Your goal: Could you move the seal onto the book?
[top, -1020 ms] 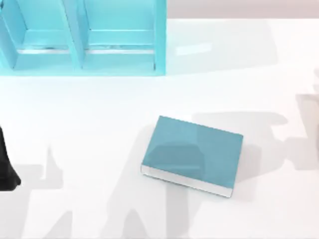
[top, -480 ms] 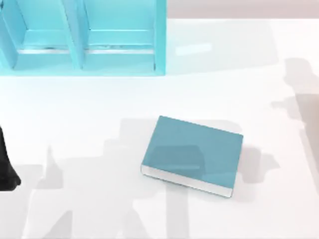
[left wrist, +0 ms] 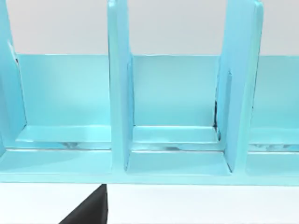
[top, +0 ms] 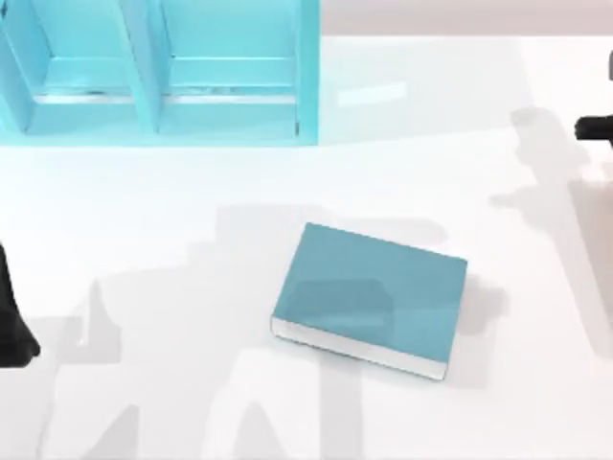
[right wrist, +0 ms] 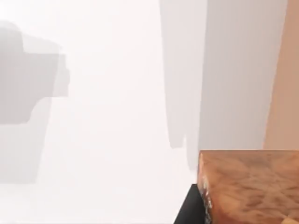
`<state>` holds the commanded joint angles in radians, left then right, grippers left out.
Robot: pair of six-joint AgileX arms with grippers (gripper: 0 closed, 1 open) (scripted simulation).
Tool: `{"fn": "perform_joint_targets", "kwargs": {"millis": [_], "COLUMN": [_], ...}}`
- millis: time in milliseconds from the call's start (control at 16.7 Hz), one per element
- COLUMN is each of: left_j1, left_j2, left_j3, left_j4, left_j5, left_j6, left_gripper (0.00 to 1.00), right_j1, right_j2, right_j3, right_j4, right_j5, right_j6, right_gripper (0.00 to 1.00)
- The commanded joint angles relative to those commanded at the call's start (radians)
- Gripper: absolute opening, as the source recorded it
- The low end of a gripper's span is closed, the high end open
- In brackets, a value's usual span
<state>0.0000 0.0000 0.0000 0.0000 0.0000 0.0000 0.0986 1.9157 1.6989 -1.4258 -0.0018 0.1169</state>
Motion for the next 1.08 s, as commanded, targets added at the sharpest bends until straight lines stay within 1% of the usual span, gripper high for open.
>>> {"fn": "perform_joint_targets", "kwargs": {"millis": [240,420,540,720,1080], "left_j1": [0.000,0.000,0.000,0.000,0.000], "left_j2": [0.000,0.000,0.000,0.000,0.000], "left_j3": [0.000,0.000,0.000,0.000,0.000], "left_j4": [0.000,0.000,0.000,0.000,0.000], "left_j5": [0.000,0.000,0.000,0.000,0.000], "left_j6": [0.000,0.000,0.000,0.000,0.000], "left_gripper": [1.00,1.00,1.00,1.00,1.00], "right_j1": [0.214,0.413,0.507,0.572,0.573], "right_j2": [0.097,0.161,0.218,0.249,0.248], "right_j3": [0.071,0.103,0.117,0.126,0.128], "right_j4": [0.076,0.113,0.141,0.194,0.190], "right_j5": [0.013,0.005,-0.001,0.003,0.004], "right_j6": [0.223,0.423,0.513,0.579,0.582], "right_gripper": [0.00,0.00,0.00,0.00,0.00]}}
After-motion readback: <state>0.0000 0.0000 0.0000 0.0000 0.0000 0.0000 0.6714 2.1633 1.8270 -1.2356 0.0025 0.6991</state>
